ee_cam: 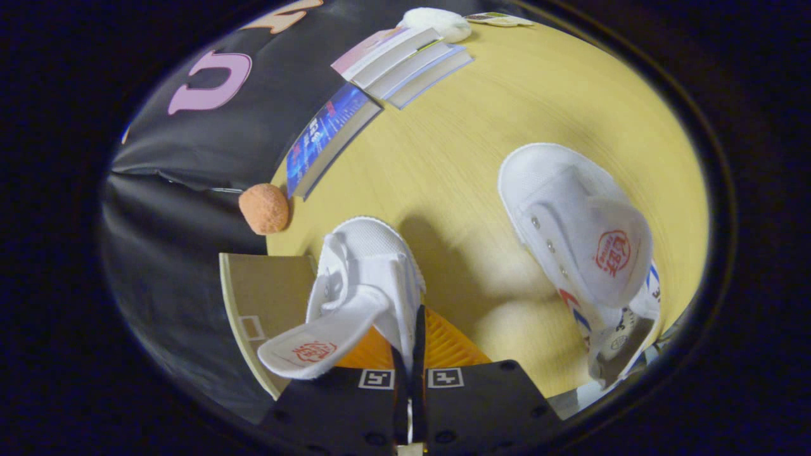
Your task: Open the storage box then place both shoes into the box .Put the left shoe in first, then the right shoe, with the right side of both shoes facing outward in a uniform manner.
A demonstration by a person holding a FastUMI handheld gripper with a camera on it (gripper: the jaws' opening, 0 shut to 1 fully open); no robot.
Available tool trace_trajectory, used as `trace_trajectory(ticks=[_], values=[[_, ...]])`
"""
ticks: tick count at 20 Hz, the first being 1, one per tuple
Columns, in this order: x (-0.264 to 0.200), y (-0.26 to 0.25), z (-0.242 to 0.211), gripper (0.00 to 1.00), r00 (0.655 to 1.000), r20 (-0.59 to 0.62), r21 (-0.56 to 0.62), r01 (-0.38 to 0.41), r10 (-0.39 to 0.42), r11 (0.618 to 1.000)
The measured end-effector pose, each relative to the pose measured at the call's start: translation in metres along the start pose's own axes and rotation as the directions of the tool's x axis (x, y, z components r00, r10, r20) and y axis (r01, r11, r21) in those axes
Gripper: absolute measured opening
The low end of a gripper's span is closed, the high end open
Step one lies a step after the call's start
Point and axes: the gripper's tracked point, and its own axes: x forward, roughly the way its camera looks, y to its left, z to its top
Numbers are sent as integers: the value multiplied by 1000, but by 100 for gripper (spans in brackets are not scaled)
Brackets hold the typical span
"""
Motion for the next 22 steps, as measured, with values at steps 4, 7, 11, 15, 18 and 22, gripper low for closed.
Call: trace_trajectory(ticks=[4, 7, 11, 15, 18, 22], values=[[-33, 50, -9, 5, 991, -2, 79, -136, 137, 987], [-56, 92, -16, 5, 978, 8, 69, -209, 209, 975], [-81, 159, -26, 5, 955, 18, 1, -296, 296, 955], [-92, 231, -46, 5, 923, -13, -57, -385, 384, 921], [-79, 278, -64, 5, 907, -48, -93, -421, 418, 902], [-32, 306, -90, 5, 927, -71, -129, -374, 367, 919]])
